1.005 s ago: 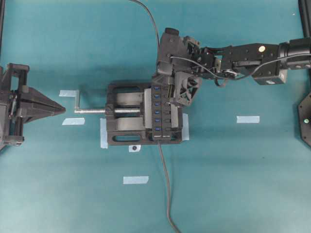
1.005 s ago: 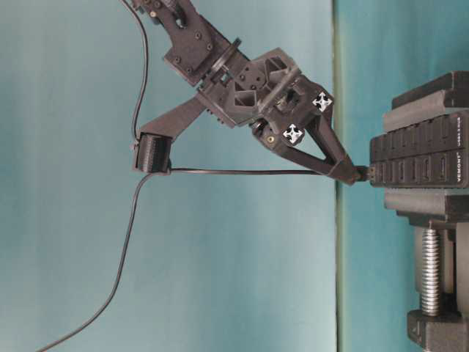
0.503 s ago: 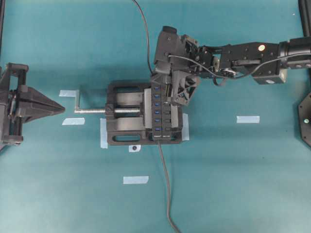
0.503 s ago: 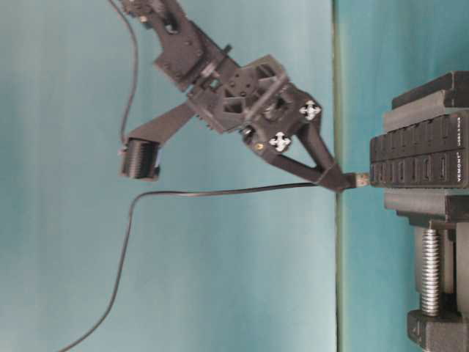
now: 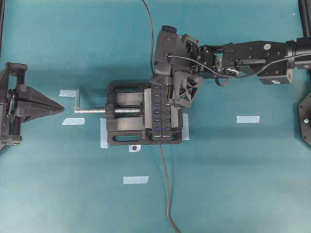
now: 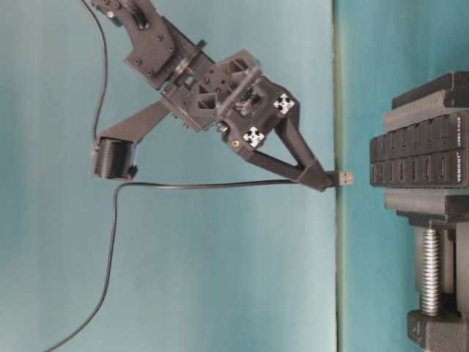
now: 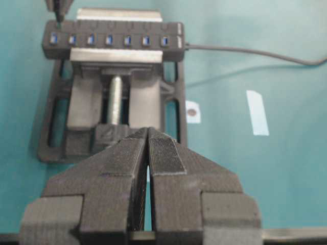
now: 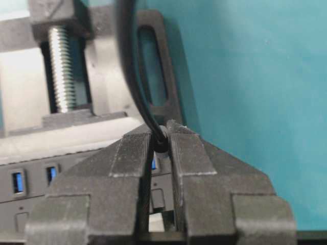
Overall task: Insert the USB into the second port from the front of the fixed hub.
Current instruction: 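Pull the USB plug out of the front port with the right gripper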
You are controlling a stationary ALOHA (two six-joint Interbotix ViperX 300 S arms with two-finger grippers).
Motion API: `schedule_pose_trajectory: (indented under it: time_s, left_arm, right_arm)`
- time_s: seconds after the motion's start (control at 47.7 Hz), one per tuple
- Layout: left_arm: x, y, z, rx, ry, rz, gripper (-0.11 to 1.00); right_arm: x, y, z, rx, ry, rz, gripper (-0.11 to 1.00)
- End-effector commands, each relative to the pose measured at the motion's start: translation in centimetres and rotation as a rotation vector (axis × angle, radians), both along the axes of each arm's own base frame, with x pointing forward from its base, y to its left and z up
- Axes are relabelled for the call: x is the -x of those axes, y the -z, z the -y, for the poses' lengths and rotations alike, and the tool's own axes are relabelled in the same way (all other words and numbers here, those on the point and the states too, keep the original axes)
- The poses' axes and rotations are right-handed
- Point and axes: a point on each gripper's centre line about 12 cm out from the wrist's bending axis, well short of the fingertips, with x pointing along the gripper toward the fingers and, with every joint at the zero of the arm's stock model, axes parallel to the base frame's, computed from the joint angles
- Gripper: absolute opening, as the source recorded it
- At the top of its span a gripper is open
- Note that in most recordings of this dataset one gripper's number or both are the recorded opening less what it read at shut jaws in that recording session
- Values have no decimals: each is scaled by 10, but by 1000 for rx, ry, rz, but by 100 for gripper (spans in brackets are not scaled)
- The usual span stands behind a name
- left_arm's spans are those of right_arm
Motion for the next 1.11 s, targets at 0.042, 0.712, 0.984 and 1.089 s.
schedule_pose_trajectory:
  time_s: [0.042, 0.712, 0.984, 1.089]
  left_arm:
    - [-3, -7, 0, -1, -1, 21, 0]
    - [-2, -6, -1, 0, -5, 20, 0]
    - [-2, -6, -2, -2, -12, 20, 0]
    - [-2, -6, -2, 0, -11, 20, 0]
  right_arm:
    - [-3, -31, -4, -1, 1, 81, 8]
    - [1, -42, -16, -29, -2, 102, 8]
    - [0, -40, -33, -53, -24, 100, 8]
    - [0, -39, -39, -56, -38, 95, 8]
